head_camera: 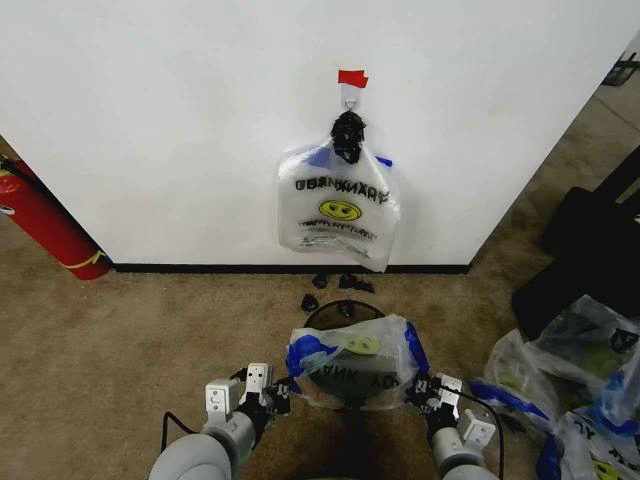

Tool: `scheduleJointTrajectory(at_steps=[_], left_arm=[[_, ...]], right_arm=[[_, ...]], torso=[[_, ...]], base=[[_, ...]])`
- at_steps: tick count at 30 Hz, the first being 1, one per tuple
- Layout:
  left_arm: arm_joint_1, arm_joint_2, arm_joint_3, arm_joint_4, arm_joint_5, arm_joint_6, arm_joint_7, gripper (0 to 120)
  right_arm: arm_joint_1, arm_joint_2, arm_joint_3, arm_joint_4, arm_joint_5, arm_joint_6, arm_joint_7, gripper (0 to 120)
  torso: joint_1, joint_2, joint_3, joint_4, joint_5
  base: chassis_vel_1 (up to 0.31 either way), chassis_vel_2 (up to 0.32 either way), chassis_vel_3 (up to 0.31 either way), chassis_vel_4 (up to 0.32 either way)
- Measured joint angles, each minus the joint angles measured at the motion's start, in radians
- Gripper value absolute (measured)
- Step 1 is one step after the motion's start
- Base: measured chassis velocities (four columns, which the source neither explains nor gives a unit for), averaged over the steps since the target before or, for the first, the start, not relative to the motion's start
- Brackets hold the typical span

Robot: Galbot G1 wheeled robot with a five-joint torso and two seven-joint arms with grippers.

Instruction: Pick up the garbage bag from the wall and place it over the trash bin.

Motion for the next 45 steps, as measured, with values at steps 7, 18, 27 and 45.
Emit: scheduleJointTrajectory(at_steps=[7,18,27,45], left_arm=[[-0.053,-0.015,0.040,0.057,0.041,-0.014,0.017,0],[-0.078,-0.020,0.075,0.120,0.116,-0.027,0.044,0],[-0.044,-0.028,0.069,0.102,0.152,-0.063,0.062,0],[0.239,-0.009,-0.064,-0.158,0.253,-0.084,0.092,54]], right_arm=[[0.056,0.011,-0.004,-0.037,-0.006,0.002,-0.001,0],[0.102,0.004,-0.007,-0.091,-0.061,0.000,-0.005,0],[0.090,0.005,0.002,-0.099,-0.085,0.032,-0.036,0],[-0.137,-0.035,0.094,-0.014,-0.308,0.324,-0.201,30]], torso=[[0.000,0.000,0.000,-0.0002,-0.0002],[0.000,0.000,0.000,-0.0001,-0.0001],[0.000,0.000,0.000,-0.0001,-0.0001],[0.000,0.000,0.000,-0.0002,-0.0001]], base=[[0.000,0.000,0.000,0.000],[0.000,0.000,0.000,0.000],[0.000,0.000,0.000,0.000],[0.000,0.000,0.000,0.000]])
